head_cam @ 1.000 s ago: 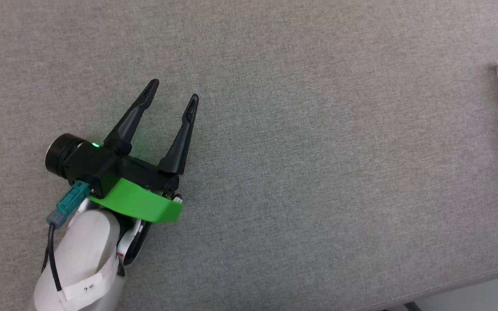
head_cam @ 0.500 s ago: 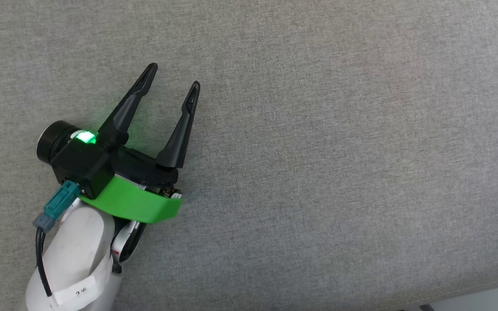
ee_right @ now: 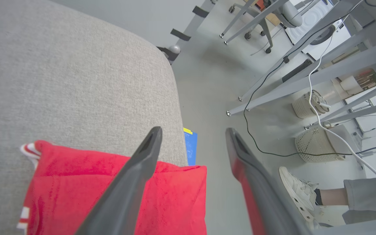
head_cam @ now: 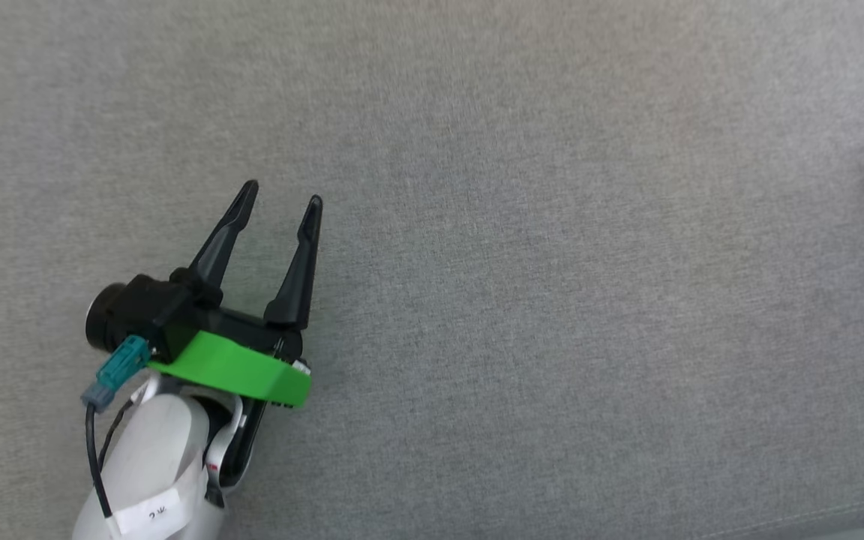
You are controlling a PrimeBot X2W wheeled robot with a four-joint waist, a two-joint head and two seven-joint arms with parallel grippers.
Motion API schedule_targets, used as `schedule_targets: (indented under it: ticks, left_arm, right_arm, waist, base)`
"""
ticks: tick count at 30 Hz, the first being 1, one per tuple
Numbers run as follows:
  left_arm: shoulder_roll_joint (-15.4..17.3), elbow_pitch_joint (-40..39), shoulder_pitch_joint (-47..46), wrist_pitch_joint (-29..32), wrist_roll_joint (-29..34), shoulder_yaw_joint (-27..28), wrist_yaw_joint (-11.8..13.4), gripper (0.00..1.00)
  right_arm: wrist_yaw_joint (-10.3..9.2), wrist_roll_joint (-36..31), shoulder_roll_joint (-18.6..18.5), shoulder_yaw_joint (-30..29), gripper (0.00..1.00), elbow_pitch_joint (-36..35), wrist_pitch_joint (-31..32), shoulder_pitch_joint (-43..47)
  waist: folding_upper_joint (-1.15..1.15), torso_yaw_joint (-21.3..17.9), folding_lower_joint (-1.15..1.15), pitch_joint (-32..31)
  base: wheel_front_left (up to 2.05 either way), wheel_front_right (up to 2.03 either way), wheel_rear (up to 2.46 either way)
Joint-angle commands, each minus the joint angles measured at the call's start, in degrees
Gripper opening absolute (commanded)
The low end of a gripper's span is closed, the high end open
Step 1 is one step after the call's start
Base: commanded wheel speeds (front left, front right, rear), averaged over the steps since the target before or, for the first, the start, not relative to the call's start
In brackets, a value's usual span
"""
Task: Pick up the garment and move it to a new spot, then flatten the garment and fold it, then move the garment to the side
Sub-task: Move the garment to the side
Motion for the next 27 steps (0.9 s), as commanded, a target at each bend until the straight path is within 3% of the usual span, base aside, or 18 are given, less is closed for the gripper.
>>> schedule_targets:
  ticks: [1, 16, 27]
  left_arm:
    - [-0.5, 0.4, 1.2, -0.3, -0.4, 0.9, 0.2, 1.00]
    - [-5.0, 2.8, 9.7, -0.3, 0.7, 5.8, -0.3, 1.00]
    - [-7.3, 4.0, 13.5, -0.3, 3.1, 8.3, -0.7, 1.00]
  right_arm:
    - [-0.05, 1.4, 1.3, 0.6, 1.00, -2.5, -0.3, 1.1]
    - [-0.05, 8.2, 16.0, -0.2, 1.00, -27.2, -1.7, 16.8]
    - [-0.05, 6.6, 25.3, 1.1, 1.00, -31.8, -6.7, 28.5]
  waist:
    - [0.00, 2.0, 0.00, -7.5]
    - [0.00, 7.4, 0.00, -19.2]
    - [0.00, 9.9, 0.00, -23.1]
  base:
    - [0.00, 0.00, 0.00]
    - [0.00, 0.00, 0.00]
    - [0.00, 0.00, 0.00]
